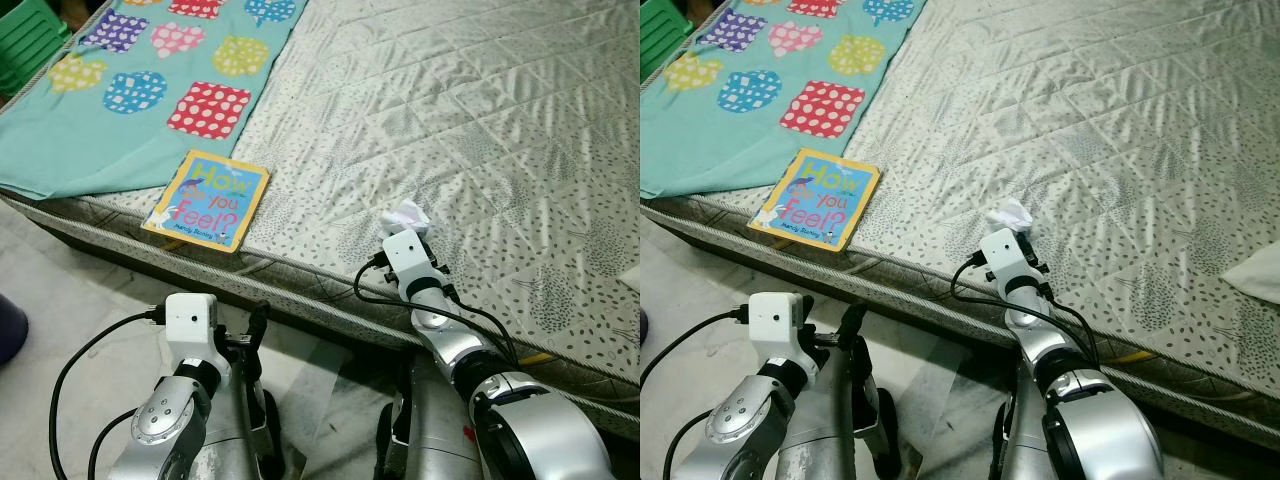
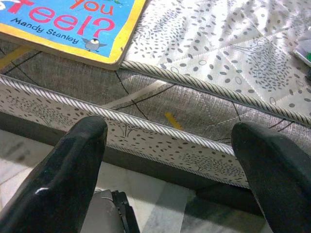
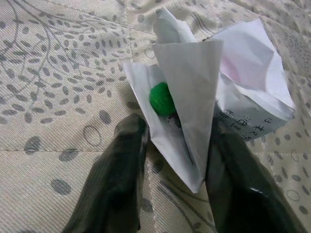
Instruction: Clean up the room
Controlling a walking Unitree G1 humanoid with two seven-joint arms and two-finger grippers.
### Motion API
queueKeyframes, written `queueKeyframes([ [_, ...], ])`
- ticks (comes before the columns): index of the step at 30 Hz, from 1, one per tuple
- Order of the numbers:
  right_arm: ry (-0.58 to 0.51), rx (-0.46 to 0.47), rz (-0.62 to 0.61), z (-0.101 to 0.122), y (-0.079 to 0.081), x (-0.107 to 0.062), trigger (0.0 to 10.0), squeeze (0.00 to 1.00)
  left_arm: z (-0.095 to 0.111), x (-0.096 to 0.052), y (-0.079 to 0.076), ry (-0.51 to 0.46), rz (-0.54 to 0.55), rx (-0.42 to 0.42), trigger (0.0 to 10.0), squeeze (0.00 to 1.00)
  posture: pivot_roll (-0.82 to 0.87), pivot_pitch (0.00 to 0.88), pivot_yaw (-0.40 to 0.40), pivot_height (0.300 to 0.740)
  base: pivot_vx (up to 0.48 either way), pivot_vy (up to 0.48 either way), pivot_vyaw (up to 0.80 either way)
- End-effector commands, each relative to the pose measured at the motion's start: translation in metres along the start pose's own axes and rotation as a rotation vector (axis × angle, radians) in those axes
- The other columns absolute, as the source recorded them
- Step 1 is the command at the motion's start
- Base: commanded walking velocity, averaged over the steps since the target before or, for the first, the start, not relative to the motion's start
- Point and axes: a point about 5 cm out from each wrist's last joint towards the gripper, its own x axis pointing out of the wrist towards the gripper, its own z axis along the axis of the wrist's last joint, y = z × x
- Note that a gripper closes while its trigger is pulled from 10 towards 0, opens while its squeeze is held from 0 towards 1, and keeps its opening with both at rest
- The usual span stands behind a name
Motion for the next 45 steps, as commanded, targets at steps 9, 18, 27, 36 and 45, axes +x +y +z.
queueKeyframes([
  [9, 0.037, 0.03, 0.015, -0.011, 0.002, -0.004, 0.0, 0.0, -0.005, 0.001, 0.002, 0.022, 0.012, 0.012, 10.0, 0.0, 0.16, 0.294, 0.029, 0.57, 0.0, 0.0, 0.0],
  [18, 0.045, 0.212, -0.01, -0.013, -0.009, -0.004, 0.0, 0.0, -0.001, 0.015, 0.003, -0.005, 0.001, 0.019, 10.0, 0.0, 0.12, 0.233, 0.038, 0.57, 0.0, 0.0, 0.0],
  [27, 0.023, 0.417, -0.053, -0.021, -0.03, -0.007, 0.0, 0.0, 0.0, 0.027, 0.007, -0.04, 0.027, 0.016, 10.0, 0.0, 0.02, 0.146, 0.067, 0.57, 0.0, 0.0, 0.0],
  [36, -0.1, 0.596, -0.071, -0.018, -0.041, -0.032, 0.0, 0.0, 0.011, 0.037, 0.018, -0.111, 0.075, 0.013, 10.0, 0.0, -0.11, 0.06, 0.099, 0.57, 0.0, 0.0, 0.0],
  [45, -0.167, 0.622, -0.153, -0.003, -0.059, -0.043, 0.0, 0.0, 0.016, 0.067, 0.009, -0.142, 0.036, -0.004, 10.0, 0.0, -0.21, 0.0, 0.135, 0.57, 0.0, 0.0, 0.0],
])
